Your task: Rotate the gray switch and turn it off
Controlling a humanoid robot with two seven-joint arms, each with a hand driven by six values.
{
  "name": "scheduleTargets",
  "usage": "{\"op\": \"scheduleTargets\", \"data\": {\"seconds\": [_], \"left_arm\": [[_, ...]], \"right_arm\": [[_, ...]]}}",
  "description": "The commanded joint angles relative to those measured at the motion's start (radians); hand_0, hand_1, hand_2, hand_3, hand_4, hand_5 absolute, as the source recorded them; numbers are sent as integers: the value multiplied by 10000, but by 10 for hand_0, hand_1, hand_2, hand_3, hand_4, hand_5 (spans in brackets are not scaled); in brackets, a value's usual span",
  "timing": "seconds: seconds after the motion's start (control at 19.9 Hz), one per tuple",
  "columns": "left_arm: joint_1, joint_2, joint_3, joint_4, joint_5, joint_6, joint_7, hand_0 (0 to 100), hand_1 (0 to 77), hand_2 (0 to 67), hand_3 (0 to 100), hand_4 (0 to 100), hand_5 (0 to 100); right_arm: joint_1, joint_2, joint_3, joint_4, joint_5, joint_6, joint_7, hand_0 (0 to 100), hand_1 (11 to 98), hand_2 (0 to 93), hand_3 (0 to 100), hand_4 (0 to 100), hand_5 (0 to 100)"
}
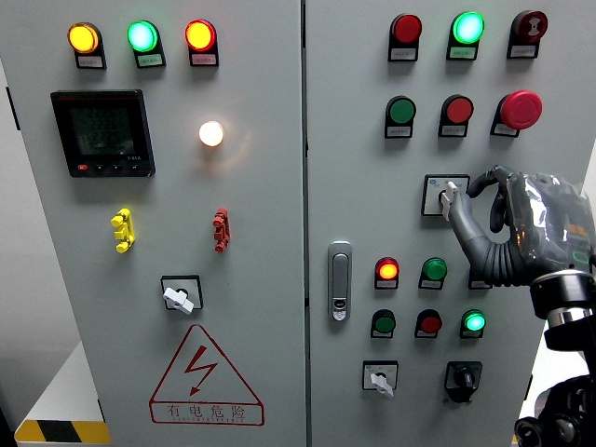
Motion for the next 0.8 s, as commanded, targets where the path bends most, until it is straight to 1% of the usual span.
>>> {"op": "scheduleTargets", "data": {"seconds": [0.0,0.05,0.1,0.15,0.2,0.25,0.3,0.35,0.4,0.45,0.55,0.6,0.65,0.7,0.75], "left_arm": [[0,0,7,0,-9,0,0,885,0,133,188,82,109],[0,0,7,0,-9,0,0,885,0,133,188,82,109],[0,0,7,0,6,0,0,885,0,133,188,82,109],[0,0,7,0,6,0,0,885,0,133,188,82,109],[0,0,7,0,6,0,0,885,0,133,187,82,109],[0,0,-9,0,6,0,0,885,0,133,187,82,109],[0,0,6,0,-9,0,0,886,0,133,187,82,109],[0,0,7,0,6,0,0,886,0,133,187,82,109],[0,0,-9,0,-9,0,0,885,0,133,187,82,109],[0,0,6,0,-9,0,0,885,0,133,187,82,109],[0,0,-9,0,-9,0,0,886,0,133,187,82,109],[0,0,6,0,6,0,0,886,0,133,187,82,109],[0,0,7,0,-9,0,0,885,0,133,187,82,109],[0,0,7,0,-9,0,0,885,0,133,187,82,109],[0,0,7,0,6,0,0,885,0,133,187,82,109]], "right_arm": [[-130,-1,29,290,15,0,26,491,277,486,819,742,1000],[-176,-1,29,398,15,46,26,412,280,444,765,690,1000],[-252,-1,29,490,0,77,41,266,278,430,738,667,1000],[-299,-1,29,582,15,123,42,194,271,412,699,632,995],[-375,-1,29,659,15,138,178,0,322,374,631,549,922],[-497,-1,29,766,0,123,453,0,347,345,541,454,784],[-635,-1,45,904,0,123,668,0,355,326,501,407,721],[-804,-17,75,1103,-46,123,898,0,365,284,434,321,612],[-942,-17,136,1257,-46,123,1022,0,375,233,368,256,518],[-1050,-17,228,1380,-46,108,1190,0,378,215,338,225,481],[-1387,-17,412,1839,-92,108,1757,0,387,167,258,142,375],[-1510,-17,519,2069,-92,123,1972,0,388,151,244,127,355],[-1541,-17,535,2162,-108,123,2081,0,390,126,213,104,317],[-1618,-32,551,2315,-108,108,2188,0,392,112,196,99,297],[-1725,-17,551,2499,-108,108,2204,0,393,108,185,98,284]]}}
